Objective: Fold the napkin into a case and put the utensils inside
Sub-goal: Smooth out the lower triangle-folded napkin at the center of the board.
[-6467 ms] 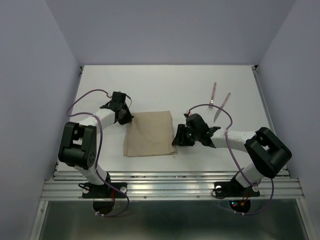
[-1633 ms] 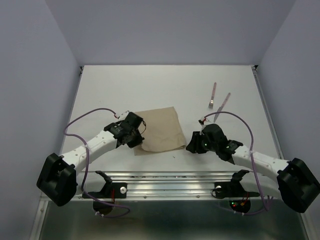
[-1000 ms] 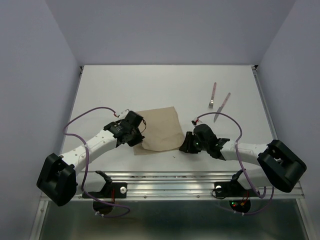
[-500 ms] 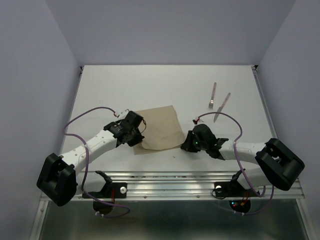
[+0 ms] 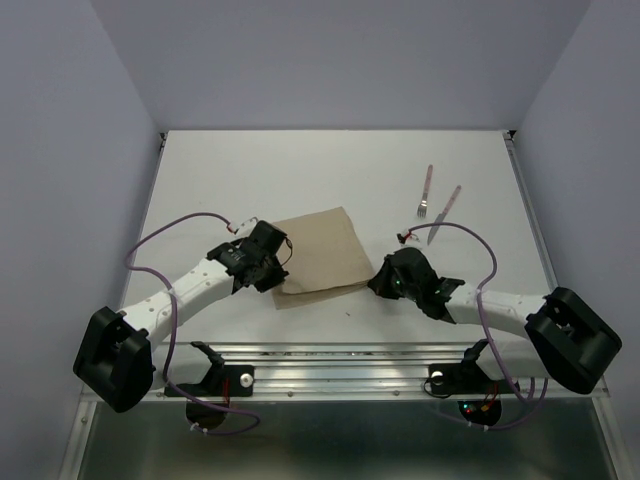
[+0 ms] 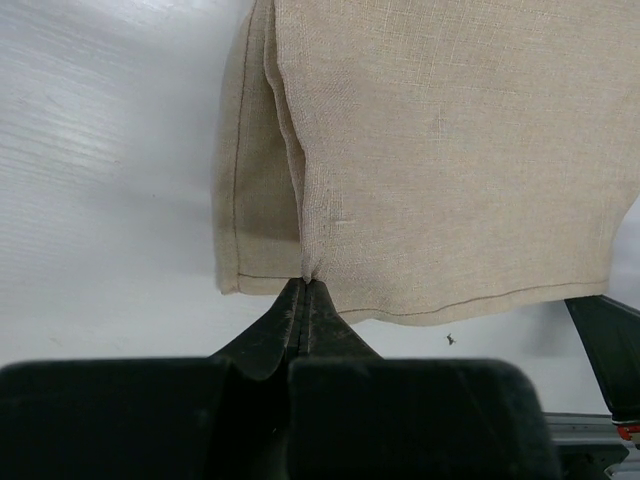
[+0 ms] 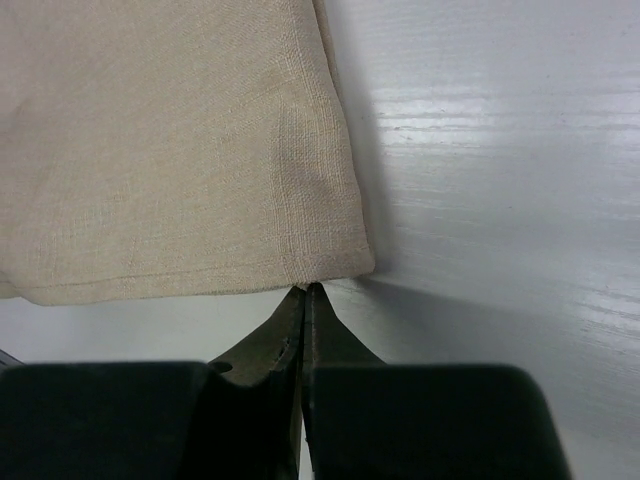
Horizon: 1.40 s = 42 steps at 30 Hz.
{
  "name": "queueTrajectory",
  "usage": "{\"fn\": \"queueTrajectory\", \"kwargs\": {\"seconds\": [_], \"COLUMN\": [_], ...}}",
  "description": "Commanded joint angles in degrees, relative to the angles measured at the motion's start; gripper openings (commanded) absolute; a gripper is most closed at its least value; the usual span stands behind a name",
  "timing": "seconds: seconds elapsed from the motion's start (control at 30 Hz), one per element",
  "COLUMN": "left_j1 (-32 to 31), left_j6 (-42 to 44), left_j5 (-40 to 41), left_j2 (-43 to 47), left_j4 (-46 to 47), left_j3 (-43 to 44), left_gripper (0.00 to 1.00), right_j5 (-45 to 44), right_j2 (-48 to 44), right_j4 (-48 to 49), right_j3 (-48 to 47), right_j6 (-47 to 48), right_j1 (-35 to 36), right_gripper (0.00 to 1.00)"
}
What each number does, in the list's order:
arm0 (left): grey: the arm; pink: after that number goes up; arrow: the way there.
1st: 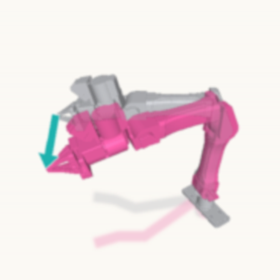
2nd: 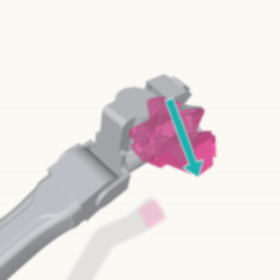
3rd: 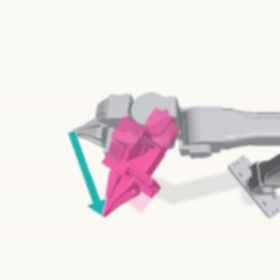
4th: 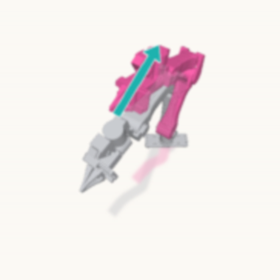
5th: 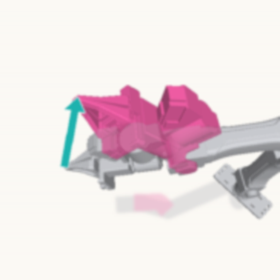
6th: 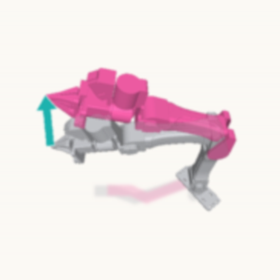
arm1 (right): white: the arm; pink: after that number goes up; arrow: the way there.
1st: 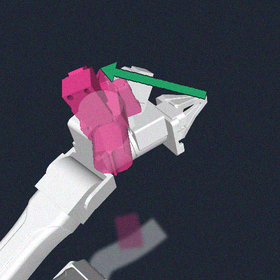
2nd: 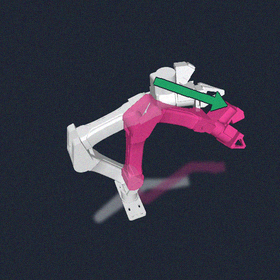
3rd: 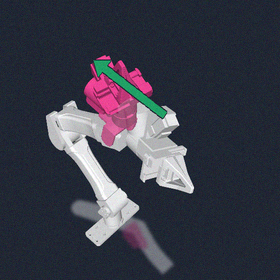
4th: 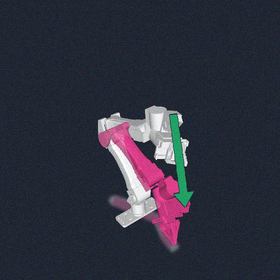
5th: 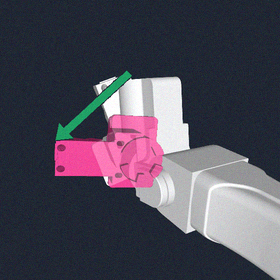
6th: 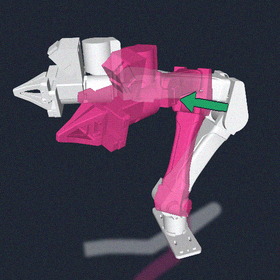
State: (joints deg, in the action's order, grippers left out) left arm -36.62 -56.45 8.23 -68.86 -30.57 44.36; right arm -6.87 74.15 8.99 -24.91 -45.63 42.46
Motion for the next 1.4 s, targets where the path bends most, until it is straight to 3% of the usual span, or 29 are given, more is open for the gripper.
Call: {"fn": "queueTrajectory", "kwargs": {"seconds": [0.0, 0.57, 0.9, 1.27, 1.37], "left_j1": [0.4, 0.4, 0.4, 0.2, 0.1], "left_j6": [0.7, 3.1, 4.1, 6.8, 6.7], "left_j5": [2.3, 2.7, -4.9, -6.3, -6.0], "left_j2": [0.8, 1.9, -1.6, -6.8, -6.7], "left_j4": [-1.2, -2.7, 10.1, 13.9, 13.9], "left_j3": [2.9, 7.5, -2.0, -5.7, -5.9], "left_gripper": [0.0, 0.0, 0.0, 0.0, 0.0], "right_j5": [-5.3, -12.6, -16.9, -19.3, -17.2], "right_j2": [-2.3, -5.3, -7.5, -2.3, -3.5], "right_j4": [1.3, -5.6, -6.7, -6.5, -6.9], "right_j3": [-0.4, -4.4, -1.2, -0.3, -0.1], "right_j6": [-1.5, -2.8, -7.4, -8.8, -6.8], "right_j1": [0.3, 0.3, 0.3, 0.3, 0.3], "right_gripper": [0.01, 0.01, 0.01, 0.01, 0.13]}}
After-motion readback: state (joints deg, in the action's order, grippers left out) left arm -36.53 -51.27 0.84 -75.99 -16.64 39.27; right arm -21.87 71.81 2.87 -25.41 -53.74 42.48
